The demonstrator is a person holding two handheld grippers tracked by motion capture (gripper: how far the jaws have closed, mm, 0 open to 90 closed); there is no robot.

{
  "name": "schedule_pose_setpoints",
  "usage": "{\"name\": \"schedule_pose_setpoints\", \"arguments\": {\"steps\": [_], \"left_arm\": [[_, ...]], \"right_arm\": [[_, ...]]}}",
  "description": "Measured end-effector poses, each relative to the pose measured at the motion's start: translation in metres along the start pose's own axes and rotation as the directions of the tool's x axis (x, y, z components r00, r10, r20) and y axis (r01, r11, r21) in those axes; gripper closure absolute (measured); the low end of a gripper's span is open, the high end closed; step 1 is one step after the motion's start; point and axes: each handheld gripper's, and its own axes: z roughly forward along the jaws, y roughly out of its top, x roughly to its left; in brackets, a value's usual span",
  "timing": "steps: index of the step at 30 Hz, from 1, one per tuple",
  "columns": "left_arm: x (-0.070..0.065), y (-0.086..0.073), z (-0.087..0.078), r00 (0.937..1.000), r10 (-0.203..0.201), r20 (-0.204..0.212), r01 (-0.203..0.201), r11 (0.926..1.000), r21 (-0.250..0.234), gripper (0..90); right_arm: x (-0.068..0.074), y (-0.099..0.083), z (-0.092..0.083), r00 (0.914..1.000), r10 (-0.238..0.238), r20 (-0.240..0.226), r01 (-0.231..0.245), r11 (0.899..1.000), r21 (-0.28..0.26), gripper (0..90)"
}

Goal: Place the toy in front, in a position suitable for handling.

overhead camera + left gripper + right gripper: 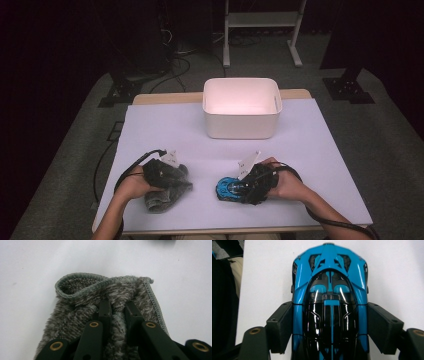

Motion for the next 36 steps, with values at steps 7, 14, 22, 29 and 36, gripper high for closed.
{"name": "schedule_pose_setpoints", "arguments": {"steps": [7,14,22,29,36], "left_arm": [[-0.001,0.0,0.004,0.9994,-0.02,0.028,0.023,0.9956,-0.091,62.0],[-0.005,-0.002,-0.001,0.9997,-0.023,0.008,0.024,0.9733,-0.228,46.4],[-0.009,0.002,0.001,0.9994,-0.031,-0.011,0.027,0.9541,-0.298,36.8],[-0.009,0.002,0.001,0.9992,-0.029,-0.027,0.02,0.9589,-0.283,32.0],[-0.013,0.004,0.002,0.9992,-0.02,-0.035,0.009,0.9567,-0.291,28.1]], "right_arm": [[-0.004,-0.007,0.004,0.9983,0.052,-0.028,-0.053,0.997,-0.057,25.3],[-0.011,-0.017,-0.004,0.9855,0.139,-0.097,-0.153,0.976,-0.154,24.8],[-0.018,-0.029,-0.021,0.9666,0.213,-0.142,-0.241,0.943,-0.228,24.5],[-0.025,-0.039,-0.028,0.9577,0.248,-0.145,-0.281,0.918,-0.279,22.3],[-0.03,-0.038,-0.038,0.9597,0.249,-0.13,-0.278,0.912,-0.301,21.8]]}}
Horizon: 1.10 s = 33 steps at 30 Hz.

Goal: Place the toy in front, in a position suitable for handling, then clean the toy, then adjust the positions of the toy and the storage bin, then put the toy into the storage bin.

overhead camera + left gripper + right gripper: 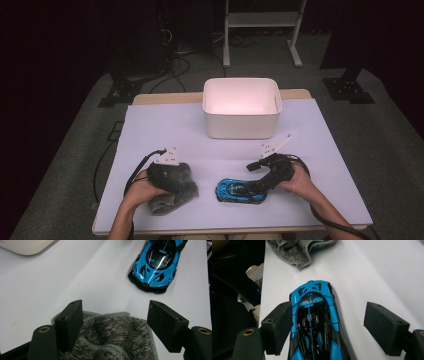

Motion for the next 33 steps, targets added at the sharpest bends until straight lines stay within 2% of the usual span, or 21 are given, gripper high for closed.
{"name": "schedule_pose_setpoints", "arguments": {"steps": [3,9,20,33], "left_arm": [[-0.001,0.001,-0.002,1.0,-0.007,-0.002,0.007,0.9997,-0.023,25.9],[0.0,0.0,-0.007,0.9993,-0.027,-0.024,0.026,0.9986,-0.047,20.9],[-0.002,0.003,-0.013,0.9992,-0.025,-0.033,0.022,0.9977,-0.064,18.3],[-0.002,0.005,-0.018,0.9988,-0.037,-0.032,0.035,0.9963,-0.079,15.5]], "right_arm": [[-0.001,0.002,-0.003,1.0,-0.005,0.007,0.005,1.0,-0.006,21.8],[-0.005,0.011,-0.007,0.9992,-0.022,0.034,0.021,0.999,0.025,21.8],[-0.005,0.035,-0.019,0.9959,-0.063,0.065,0.059,0.997,0.049,21.0],[-0.006,0.052,-0.014,0.994,-0.097,0.049,0.094,0.993,0.073,20.9]]}}
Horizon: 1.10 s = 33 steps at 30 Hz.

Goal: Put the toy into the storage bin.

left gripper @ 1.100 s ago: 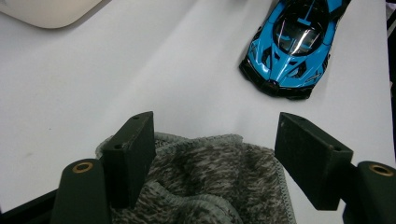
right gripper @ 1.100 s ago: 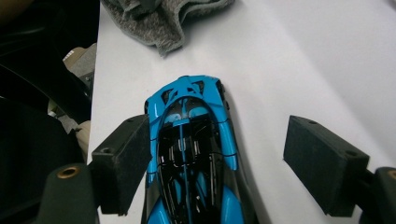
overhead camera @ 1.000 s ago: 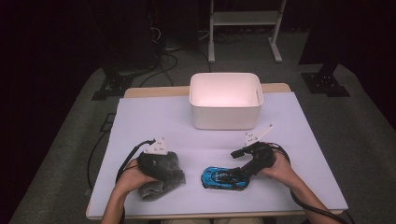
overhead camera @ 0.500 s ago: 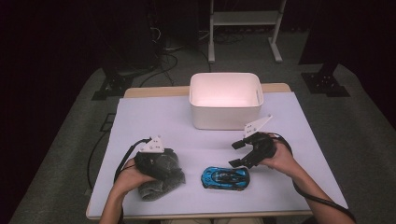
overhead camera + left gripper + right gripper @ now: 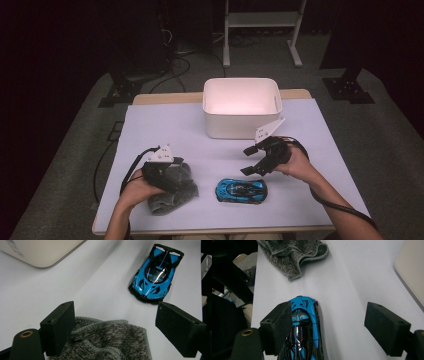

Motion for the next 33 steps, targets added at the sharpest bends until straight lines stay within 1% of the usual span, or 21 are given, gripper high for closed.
{"name": "schedule_pose_setpoints", "arguments": {"steps": [3,5,8,10,14,16,18,20,22,24,26,28,29,33], "left_arm": [[0.0,0.0,0.0,1.0,-0.002,-0.001,0.002,1.0,0.003,15.4],[0.0,0.0,0.0,1.0,0.004,-0.001,-0.004,1.0,0.006,15.4],[0.0,0.001,-0.001,1.0,0.008,0.002,-0.008,0.9999,0.01,15.4],[0.001,0.0,-0.001,1.0,0.005,0.001,-0.005,1.0,0.007,15.3],[0.001,-0.001,0.001,1.0,0.0,0.003,0.0,0.9999,0.015,15.1],[0.001,0.0,0.001,1.0,-0.001,0.0,0.001,0.9999,0.016,12.8],[0.001,0.001,-0.001,1.0,-0.002,-0.002,0.002,1.0,0.008,12.8],[0.001,0.003,-0.002,0.9999,-0.011,0.001,0.011,0.9999,-0.012,12.8],[0.0,0.004,-0.003,1.0,-0.007,0.002,0.007,0.9998,-0.018,12.7],[0.0,0.005,-0.003,1.0,-0.002,0.002,0.002,0.9999,-0.014,12.4],[0.0,0.004,-0.003,1.0,-0.004,0.002,0.004,0.9999,-0.013,12.0],[0.002,0.004,-0.004,1.0,-0.008,-0.002,0.008,1.0,-0.005,11.2],[0.002,0.003,-0.004,1.0,-0.009,-0.002,0.009,1.0,-0.003,11.0],[0.002,0.003,-0.005,0.9999,-0.013,-0.001,0.013,0.9999,-0.005,10.8]], "right_arm": [[-0.001,0.004,0.0,1.0,-0.007,0.002,0.007,1.0,0.003,21.0],[-0.001,0.006,-0.001,0.9999,-0.016,-0.002,0.016,1.0,0.001,21.0],[-0.003,0.01,-0.002,0.9998,-0.016,-0.012,0.016,1.0,0.0,21.0],[-0.003,0.012,-0.003,0.9997,-0.022,-0.01,0.022,1.0,-0.002,20.9],[-0.005,0.018,-0.004,0.9994,-0.035,-0.005,0.035,0.999,0.017,19.1],[-0.006,0.02,-0.004,0.9993,-0.037,-0.003,0.037,0.999,0.023,18.7],[-0.008,0.023,-0.006,0.9989,-0.047,-0.004,0.047,0.999,0.026,18.6],[-0.008,0.027,-0.008,0.999,-0.045,0.002,0.045,0.998,0.032,18.6],[-0.01,0.031,-0.01,0.9986,-0.052,0.006,0.052,0.998,0.035,17.8],[-0.011,0.035,-0.013,0.9985,-0.055,0.007,0.054,0.998,0.037,17.9],[-0.013,0.04,-0.016,0.9983,-0.056,0.014,0.056,0.998,0.038,17.9],[-0.016,0.045,-0.018,0.9975,-0.068,0.017,0.067,0.997,0.039,17.9],[-0.016,0.046,-0.019,0.9977,-0.064,0.021,0.064,0.997,0.038,17.9],[-0.019,0.057,-0.023,0.9965,-0.081,0.019,0.08,0.996,0.037,17.9]]}}
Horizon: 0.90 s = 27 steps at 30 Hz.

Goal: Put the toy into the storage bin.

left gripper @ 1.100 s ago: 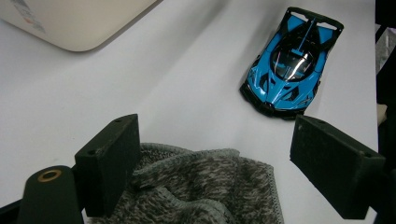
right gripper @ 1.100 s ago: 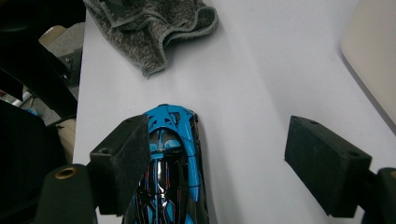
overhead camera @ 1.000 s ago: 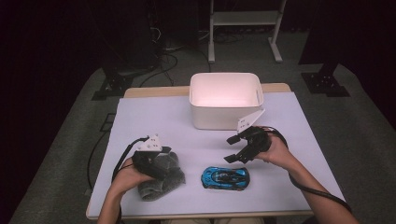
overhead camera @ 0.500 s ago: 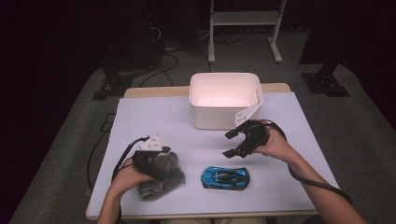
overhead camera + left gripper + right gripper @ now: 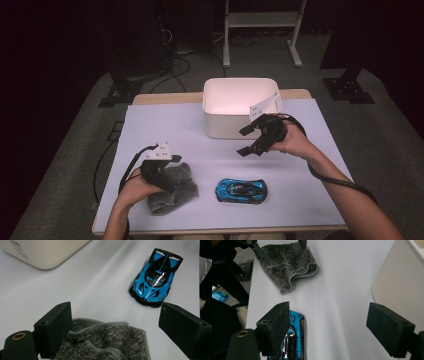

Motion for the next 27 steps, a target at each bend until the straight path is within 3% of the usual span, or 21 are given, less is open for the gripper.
{"name": "schedule_pose_setpoints", "arguments": {"steps": [10,18,27], "left_arm": [[0.002,-0.001,-0.002,1.0,-0.008,-0.002,0.008,1.0,-0.003,10.5],[0.001,-0.003,-0.003,0.9999,-0.011,0.002,0.011,0.9999,0.001,10.4],[0.0,-0.005,-0.004,0.9999,-0.015,0.003,0.015,0.9999,0.003,10.4]], "right_arm": [[-0.015,0.028,-0.007,0.9969,-0.065,0.043,0.064,0.998,0.027,17.8],[-0.039,0.042,-0.012,0.996,-0.065,0.062,0.062,0.997,0.047,17.9],[-0.067,0.044,-0.006,0.9971,-0.038,0.067,0.033,0.997,0.07,18.4]]}}
